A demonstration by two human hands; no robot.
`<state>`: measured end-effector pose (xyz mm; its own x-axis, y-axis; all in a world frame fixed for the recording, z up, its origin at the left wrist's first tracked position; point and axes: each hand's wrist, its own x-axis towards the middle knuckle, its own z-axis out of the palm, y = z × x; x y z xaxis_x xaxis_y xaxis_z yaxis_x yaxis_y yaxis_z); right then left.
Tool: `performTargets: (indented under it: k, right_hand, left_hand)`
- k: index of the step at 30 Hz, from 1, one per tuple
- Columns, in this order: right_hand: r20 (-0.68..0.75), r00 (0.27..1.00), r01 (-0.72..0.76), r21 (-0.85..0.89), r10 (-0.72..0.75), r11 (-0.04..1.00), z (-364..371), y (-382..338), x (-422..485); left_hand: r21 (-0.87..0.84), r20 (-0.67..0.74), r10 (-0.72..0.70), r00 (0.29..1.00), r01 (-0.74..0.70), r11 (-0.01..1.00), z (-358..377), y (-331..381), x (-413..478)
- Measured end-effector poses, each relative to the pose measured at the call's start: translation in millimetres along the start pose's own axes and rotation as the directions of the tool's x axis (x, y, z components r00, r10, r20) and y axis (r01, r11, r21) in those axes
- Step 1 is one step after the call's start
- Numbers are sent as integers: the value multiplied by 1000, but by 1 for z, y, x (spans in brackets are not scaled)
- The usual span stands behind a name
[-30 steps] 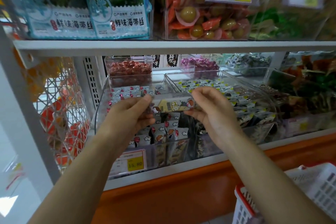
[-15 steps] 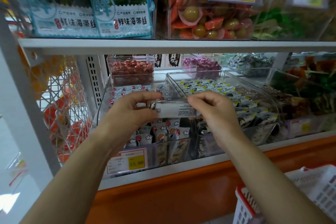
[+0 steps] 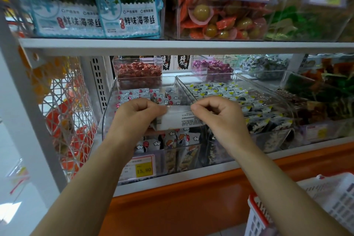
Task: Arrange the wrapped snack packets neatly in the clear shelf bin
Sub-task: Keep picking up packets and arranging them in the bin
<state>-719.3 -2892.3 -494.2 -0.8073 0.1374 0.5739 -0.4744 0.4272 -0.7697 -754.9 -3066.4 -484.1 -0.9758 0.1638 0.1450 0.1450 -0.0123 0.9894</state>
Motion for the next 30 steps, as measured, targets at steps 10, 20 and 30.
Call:
performTargets:
  k: [10, 20, 30]
  right_hand:
    - [67, 982, -187, 329, 174, 926, -10, 10, 5]
    - [-263, 956, -134, 14, 132, 991, -19, 18, 20]
    - [252, 964, 241, -709, -82, 662, 6, 11, 64]
  left_hand:
    - [10, 46, 103, 994, -103, 995, 5, -5, 1]
    - [777, 133, 238, 962, -251, 577, 18, -32, 26]
    - [874, 244, 218, 945, -312, 372, 23, -43, 30]
